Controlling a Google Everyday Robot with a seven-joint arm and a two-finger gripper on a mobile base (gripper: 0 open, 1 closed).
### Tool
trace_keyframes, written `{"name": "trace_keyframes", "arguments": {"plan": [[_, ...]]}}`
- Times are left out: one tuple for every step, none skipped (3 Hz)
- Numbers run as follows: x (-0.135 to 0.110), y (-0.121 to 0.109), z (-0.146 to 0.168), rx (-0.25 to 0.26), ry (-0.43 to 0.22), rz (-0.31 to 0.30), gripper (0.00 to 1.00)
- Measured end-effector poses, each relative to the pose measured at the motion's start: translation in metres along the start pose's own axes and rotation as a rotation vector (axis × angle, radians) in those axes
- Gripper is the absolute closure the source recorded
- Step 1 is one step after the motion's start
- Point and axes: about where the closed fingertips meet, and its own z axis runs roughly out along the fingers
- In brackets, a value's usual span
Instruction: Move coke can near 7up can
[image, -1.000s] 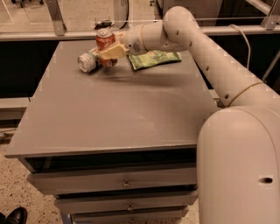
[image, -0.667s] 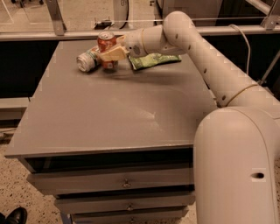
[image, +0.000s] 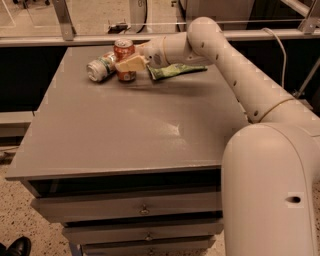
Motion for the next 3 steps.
{"name": "trace_keyframes", "arguments": {"plan": [[0.003, 0.000, -0.001, 0.000, 0.001, 0.008, 0.01], [0.004, 0.002, -0.002, -0.001, -0.001, 0.012, 0.00], [0.002, 0.007, -0.014, 0.005, -0.027, 0.012, 0.00]]}}
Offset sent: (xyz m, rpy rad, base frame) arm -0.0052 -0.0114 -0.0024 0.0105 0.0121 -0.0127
